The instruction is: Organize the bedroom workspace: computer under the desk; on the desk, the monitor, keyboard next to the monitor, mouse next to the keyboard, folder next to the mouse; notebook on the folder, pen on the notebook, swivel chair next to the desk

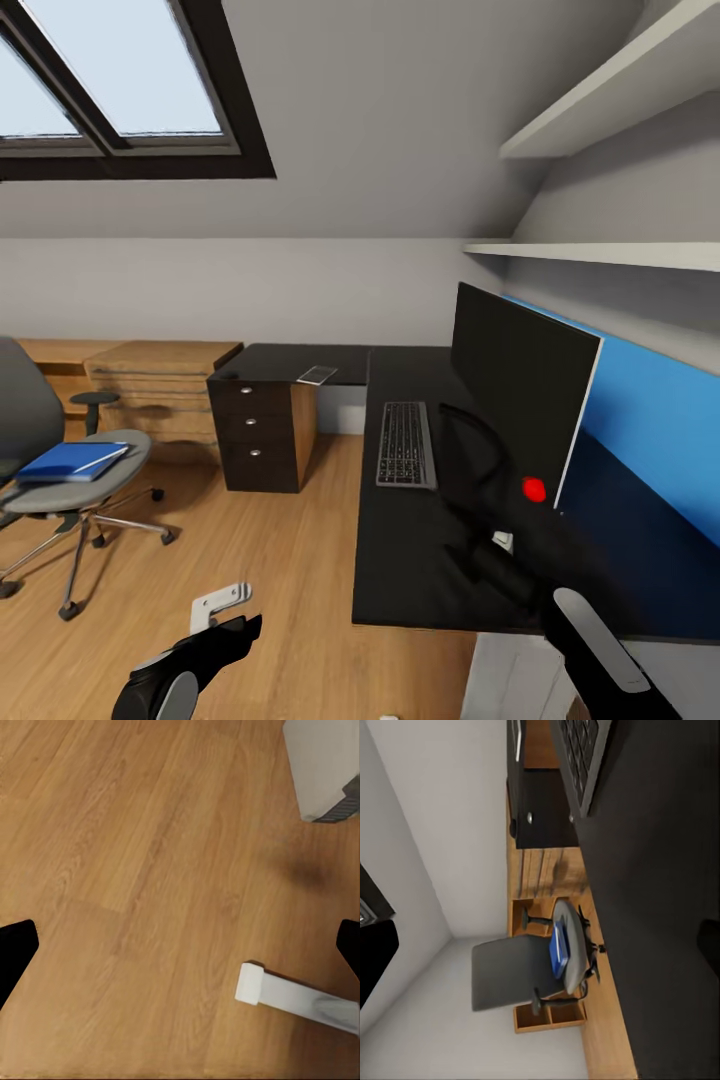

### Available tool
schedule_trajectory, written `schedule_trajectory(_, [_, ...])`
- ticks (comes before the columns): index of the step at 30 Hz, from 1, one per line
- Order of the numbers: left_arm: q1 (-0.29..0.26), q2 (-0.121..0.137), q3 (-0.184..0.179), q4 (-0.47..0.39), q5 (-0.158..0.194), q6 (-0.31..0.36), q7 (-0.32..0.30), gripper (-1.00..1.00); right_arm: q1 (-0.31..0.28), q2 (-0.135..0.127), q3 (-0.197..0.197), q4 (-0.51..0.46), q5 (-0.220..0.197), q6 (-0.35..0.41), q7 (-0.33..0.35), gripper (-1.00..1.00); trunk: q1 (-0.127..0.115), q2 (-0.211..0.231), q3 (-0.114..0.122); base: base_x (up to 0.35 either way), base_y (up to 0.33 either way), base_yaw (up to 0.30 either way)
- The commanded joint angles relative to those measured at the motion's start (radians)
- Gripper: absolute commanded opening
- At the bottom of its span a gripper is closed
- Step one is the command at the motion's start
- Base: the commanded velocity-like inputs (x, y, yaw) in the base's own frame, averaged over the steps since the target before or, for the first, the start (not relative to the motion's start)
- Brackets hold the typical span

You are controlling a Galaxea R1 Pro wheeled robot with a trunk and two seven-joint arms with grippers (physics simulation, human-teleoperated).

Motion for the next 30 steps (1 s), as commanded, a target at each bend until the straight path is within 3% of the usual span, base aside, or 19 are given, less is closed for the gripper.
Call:
schedule_trajectory(1, [-0.001,0.0,0.0,-0.001,0.011,0.002,0.01,1.0,-0.001,-0.001,0.002,0.001,-0.002,0.001,0.003,1.0,-0.001,-0.001,-0.001,-0.333,-0.072,0.0])
schedule_trajectory(11, [-0.001,0.002,0.008,-0.005,0.011,0.002,0.011,1.0,0.0,0.0,0.004,0.001,-0.002,0.001,0.003,1.0,-0.001,-0.001,-0.001,-0.333,-0.046,0.0])
schedule_trajectory(18, [-0.001,0.001,0.062,-0.007,0.012,0.001,0.008,1.0,0.0,0.001,0.007,0.001,0.0,0.0,0.001,1.0,-0.001,-0.001,-0.001,-0.333,-0.002,0.0])
schedule_trajectory(30, [-0.001,0.002,0.072,-0.006,0.012,0.002,0.007,1.0,0.0,0.005,0.012,0.001,0.013,-0.003,-0.002,1.0,-0.001,-0.001,-0.001,-0.333,0.0,0.0])
